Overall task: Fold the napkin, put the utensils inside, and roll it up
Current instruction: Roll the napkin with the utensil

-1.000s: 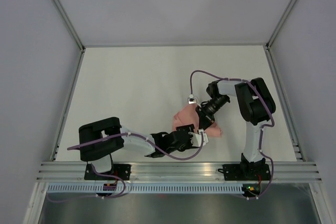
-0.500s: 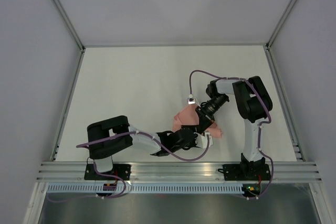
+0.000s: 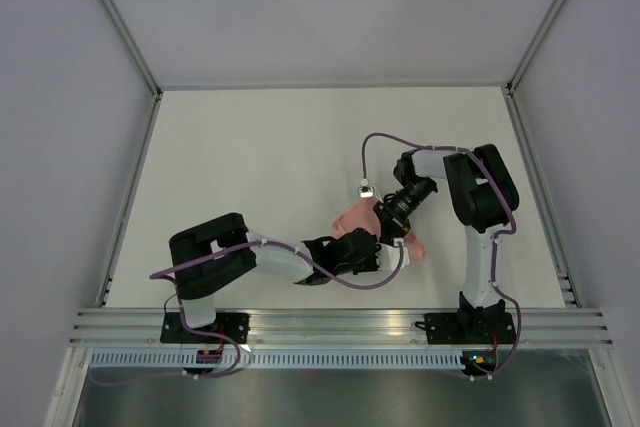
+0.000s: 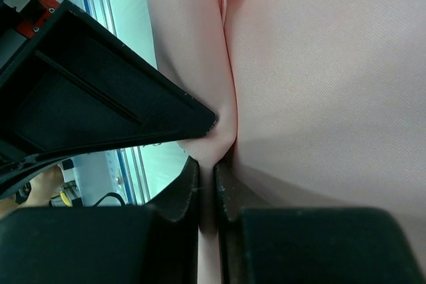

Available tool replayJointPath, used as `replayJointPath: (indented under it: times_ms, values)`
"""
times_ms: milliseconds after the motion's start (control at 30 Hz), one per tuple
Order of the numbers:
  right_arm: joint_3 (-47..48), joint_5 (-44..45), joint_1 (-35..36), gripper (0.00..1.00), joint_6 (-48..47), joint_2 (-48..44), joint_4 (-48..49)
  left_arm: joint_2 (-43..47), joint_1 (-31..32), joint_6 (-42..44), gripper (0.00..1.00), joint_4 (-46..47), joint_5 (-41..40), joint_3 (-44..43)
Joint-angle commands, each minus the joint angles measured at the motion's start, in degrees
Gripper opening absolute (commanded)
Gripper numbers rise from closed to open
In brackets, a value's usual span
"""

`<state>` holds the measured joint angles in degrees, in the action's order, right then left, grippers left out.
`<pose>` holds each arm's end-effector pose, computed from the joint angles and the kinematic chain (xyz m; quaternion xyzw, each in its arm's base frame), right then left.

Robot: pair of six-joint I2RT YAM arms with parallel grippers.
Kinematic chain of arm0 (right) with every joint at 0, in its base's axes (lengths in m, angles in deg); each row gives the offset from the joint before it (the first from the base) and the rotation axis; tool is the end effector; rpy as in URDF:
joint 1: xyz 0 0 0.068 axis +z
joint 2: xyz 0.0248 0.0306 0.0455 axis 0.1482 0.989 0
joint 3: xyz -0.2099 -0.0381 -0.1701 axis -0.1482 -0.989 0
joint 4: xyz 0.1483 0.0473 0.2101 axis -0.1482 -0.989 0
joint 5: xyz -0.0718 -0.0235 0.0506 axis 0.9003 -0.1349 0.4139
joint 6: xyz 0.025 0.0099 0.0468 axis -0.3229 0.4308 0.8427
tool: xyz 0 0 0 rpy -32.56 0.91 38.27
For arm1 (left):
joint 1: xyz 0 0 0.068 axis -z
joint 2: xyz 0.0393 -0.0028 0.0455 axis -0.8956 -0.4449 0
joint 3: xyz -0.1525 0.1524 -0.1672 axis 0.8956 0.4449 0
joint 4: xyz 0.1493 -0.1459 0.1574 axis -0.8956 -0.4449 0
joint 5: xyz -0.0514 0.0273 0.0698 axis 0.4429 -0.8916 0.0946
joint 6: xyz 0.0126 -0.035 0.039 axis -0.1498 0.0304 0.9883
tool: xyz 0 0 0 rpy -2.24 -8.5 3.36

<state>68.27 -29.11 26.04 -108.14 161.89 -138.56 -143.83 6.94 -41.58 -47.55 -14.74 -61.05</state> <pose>0.2921 0.1214 0.1001 0.4419 -0.7624 -0.4683 0.0645 0.1236 -0.3347 0.1309 0.6330 0.6187 -0.1233 0.4487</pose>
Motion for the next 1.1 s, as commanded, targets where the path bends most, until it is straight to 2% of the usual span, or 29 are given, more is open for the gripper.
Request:
replayJointPath:
  times_ms: [0, 33, 100, 200, 300, 500, 700, 900, 1067]
  values:
    - [-1.2, 9.8, 0.4, 0.18, -3.7, 1.3, 9.9, -5.2, -2.4, -7.6, 0.06, -13.0, 6.8, -2.3]
    - [-1.3, 9.6, 0.3, 0.23, -3.5, 0.7, 10.0, -5.3, -2.7, -8.2, 0.02, -14.1, 7.5, -2.7]
    - [-1.5, 9.2, 0.2, 0.34, -2.9, -1.4, 10.3, -5.2, -3.4, -8.7, 0.02, -14.5, 10.9, -2.8]
    - [-1.9, 8.8, -0.1, 0.45, -1.8, -5.2, 11.0, -5.1, -4.9, -10.0, 0.02, -15.0, 14.6, -3.0]
    - [-2.4, 8.0, -0.8, 0.50, 0.0, -9.7, 12.7, -4.8, -6.7, -11.8, 0.02, -15.1, 18.3, -2.7]
    - [-5.6, 8.2, -4.6, 0.57, 7.0, -21.0, 20.1, -4.5, -10.8, -14.0, 0.02, -16.6, 26.7, -3.1]
    - [-11.7, 7.8, -9.1, 0.58, 4.6, -31.8, 22.3, -6.8, -17.5, -18.2, 0.02, -20.1, 39.2, -6.7]
    - [-24.4, 8.9, -9.0, 0.63, 2.2, -46.5, 29.3, -12.0, -22.7, -20.8, 0.02, -26.8, 50.8, -12.7]
    - [-32.5, 13.3, -4.5, 0.68, 2.3, -56.1, 36.3, -16.1, -26.0, -22.8, 0.02, -30.1, 58.3, -16.8]
